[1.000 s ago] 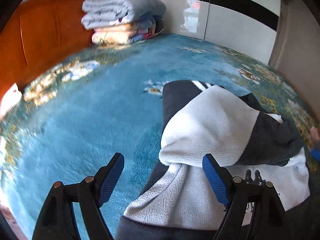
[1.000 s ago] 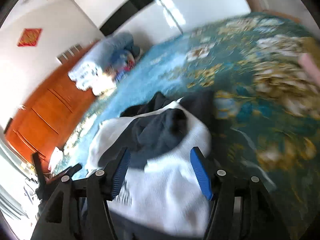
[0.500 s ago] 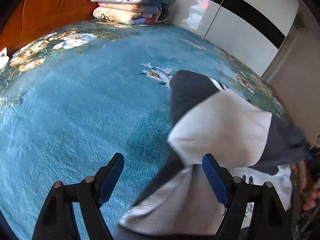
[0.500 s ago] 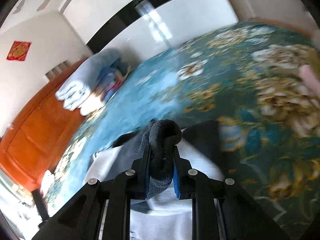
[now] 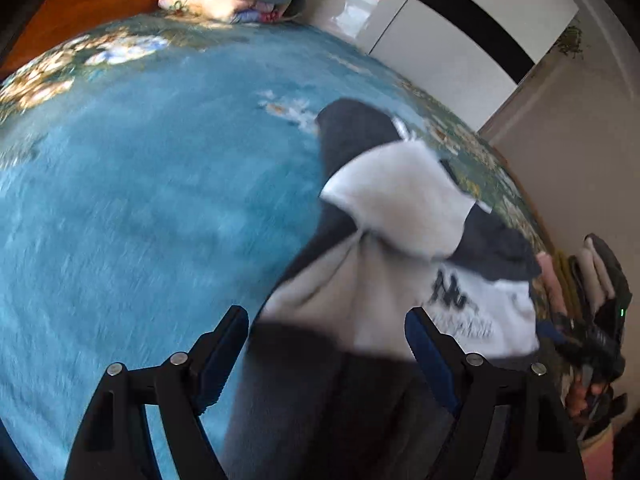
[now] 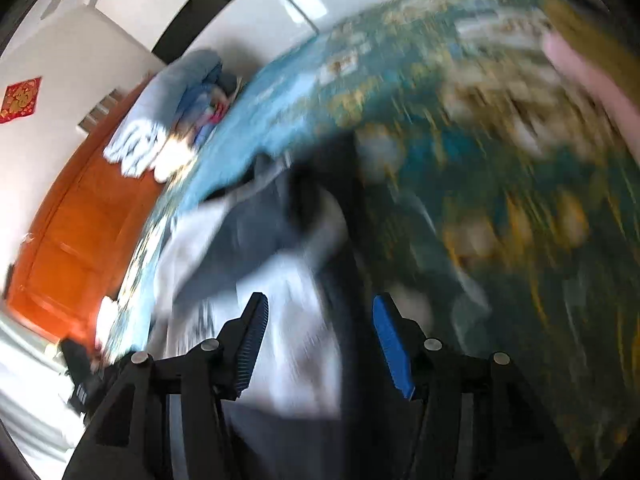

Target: Fold clothes

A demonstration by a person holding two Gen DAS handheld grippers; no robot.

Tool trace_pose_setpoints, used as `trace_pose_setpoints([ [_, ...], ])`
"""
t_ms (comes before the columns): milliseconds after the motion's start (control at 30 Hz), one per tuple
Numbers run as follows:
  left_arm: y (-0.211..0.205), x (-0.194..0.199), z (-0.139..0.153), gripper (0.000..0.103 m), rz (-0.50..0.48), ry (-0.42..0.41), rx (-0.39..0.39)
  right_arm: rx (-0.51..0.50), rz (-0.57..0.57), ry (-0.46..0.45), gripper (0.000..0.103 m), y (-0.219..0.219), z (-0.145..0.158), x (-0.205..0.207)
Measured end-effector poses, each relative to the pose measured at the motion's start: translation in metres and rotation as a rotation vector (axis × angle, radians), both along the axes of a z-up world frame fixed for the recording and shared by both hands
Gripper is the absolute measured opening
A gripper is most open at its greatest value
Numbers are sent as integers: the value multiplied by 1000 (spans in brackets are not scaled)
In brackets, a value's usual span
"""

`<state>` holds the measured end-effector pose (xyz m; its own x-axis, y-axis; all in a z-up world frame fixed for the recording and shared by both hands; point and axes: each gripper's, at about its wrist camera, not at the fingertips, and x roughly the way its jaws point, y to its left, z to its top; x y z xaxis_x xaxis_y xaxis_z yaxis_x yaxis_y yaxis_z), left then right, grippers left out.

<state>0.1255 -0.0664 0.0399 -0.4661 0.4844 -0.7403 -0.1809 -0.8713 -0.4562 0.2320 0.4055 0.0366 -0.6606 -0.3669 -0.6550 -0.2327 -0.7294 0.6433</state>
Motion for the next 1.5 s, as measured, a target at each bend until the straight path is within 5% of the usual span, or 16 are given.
trace_pose_setpoints([
  [100,-9,16,-12,83,6,-54,40,-77,48,-33,56,2,-18,43],
  [333,-6,53,-18,85,-13,-82,35,-230,30,55,56,-18,-35,98],
  [667,-22,99,-18,88,-51,-56,68,-160,109,107,56,-60,-34,132],
  [800,-33,106,-21,63,-4,-65,101,-126,100,131,56,-71,-31,138],
  [900,-43,113,-26,57,1,-84,145,-143,101,124,54,-72,-33,144],
  [1033,-48,123,-32,57,16,-93,167,-159,-18,53,12,-56,-47,158],
  [1200,-41,125,-28,58,37,-96,125,-93,-36,30,15,-74,-38,153],
  [1267,-34,128,-25,44,39,-86,48,-56,-22,19,14,-81,-31,151],
  [1333,-35,134,-22,12,45,-74,19,-74,-45,7,11,-77,-31,153],
  [1500,-45,150,-10,8,22,-40,33,-49,-47,38,10,-72,-21,170],
])
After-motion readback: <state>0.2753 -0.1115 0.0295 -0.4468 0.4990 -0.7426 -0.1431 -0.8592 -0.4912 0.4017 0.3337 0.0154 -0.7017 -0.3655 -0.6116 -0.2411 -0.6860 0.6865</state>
